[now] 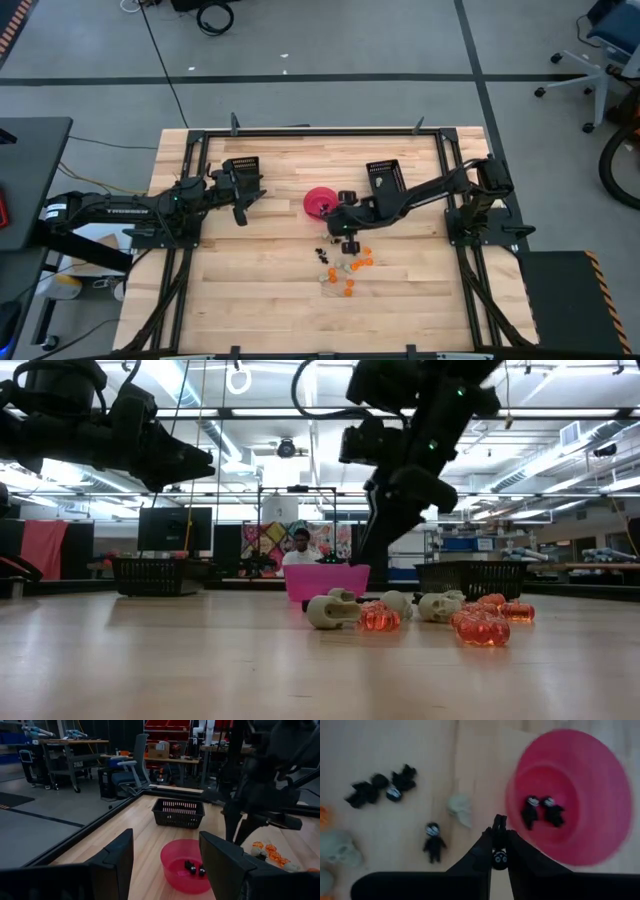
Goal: Sort Halloween decoration
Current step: Put the black skeleton toy into the pink bin
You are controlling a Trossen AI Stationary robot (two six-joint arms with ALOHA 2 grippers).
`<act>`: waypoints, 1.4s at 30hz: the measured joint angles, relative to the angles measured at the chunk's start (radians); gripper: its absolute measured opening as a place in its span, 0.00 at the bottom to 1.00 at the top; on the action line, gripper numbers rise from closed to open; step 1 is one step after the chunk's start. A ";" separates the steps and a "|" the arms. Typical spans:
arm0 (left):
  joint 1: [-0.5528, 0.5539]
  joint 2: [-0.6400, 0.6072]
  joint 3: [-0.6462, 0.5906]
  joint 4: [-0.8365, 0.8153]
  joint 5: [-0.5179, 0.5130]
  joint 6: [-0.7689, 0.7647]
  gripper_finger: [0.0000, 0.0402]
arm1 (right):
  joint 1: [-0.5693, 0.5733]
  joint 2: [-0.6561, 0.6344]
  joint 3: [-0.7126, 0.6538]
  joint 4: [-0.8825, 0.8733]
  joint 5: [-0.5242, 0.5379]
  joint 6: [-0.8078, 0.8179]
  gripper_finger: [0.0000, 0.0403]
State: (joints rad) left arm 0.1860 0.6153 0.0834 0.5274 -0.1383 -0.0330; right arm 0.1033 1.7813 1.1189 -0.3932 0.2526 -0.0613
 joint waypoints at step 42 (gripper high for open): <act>0.000 0.000 0.000 0.000 0.000 0.000 0.48 | 0.054 0.050 -0.069 0.199 -0.144 0.097 0.37</act>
State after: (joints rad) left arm 0.1859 0.6152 0.0830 0.5270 -0.1383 -0.0330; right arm 0.1570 1.8314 1.0496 -0.1938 0.1083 0.0353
